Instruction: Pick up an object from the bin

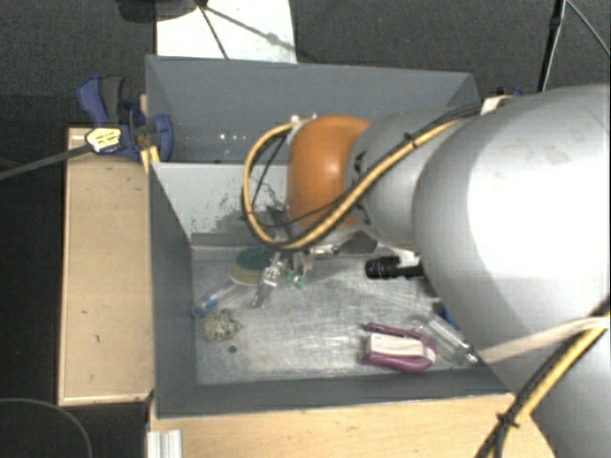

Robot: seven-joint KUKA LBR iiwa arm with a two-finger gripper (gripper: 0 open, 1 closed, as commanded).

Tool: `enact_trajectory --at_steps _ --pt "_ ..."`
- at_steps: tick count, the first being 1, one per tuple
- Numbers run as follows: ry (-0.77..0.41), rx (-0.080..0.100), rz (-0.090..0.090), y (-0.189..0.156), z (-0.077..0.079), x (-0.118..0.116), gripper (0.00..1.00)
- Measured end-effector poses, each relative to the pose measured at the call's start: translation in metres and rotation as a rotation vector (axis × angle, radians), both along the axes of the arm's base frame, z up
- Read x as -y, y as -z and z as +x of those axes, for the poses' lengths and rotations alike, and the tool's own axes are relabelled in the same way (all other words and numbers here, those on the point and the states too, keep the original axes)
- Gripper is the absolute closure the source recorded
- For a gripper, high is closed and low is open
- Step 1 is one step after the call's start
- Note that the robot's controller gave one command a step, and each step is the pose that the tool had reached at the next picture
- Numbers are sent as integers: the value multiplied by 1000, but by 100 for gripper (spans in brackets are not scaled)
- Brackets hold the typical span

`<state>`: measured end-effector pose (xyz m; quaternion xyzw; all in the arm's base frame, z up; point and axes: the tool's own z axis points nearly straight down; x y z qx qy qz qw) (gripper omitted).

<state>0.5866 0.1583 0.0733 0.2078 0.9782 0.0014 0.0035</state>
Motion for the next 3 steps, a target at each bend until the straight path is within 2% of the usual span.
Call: enact_trajectory --at_steps 1,2,3 --pt "1 11 -4 -3 4 5 100" --pt "-11 2 1 -103 -2 16 100" --pt "-29 1 1 -166 -16 12 100"
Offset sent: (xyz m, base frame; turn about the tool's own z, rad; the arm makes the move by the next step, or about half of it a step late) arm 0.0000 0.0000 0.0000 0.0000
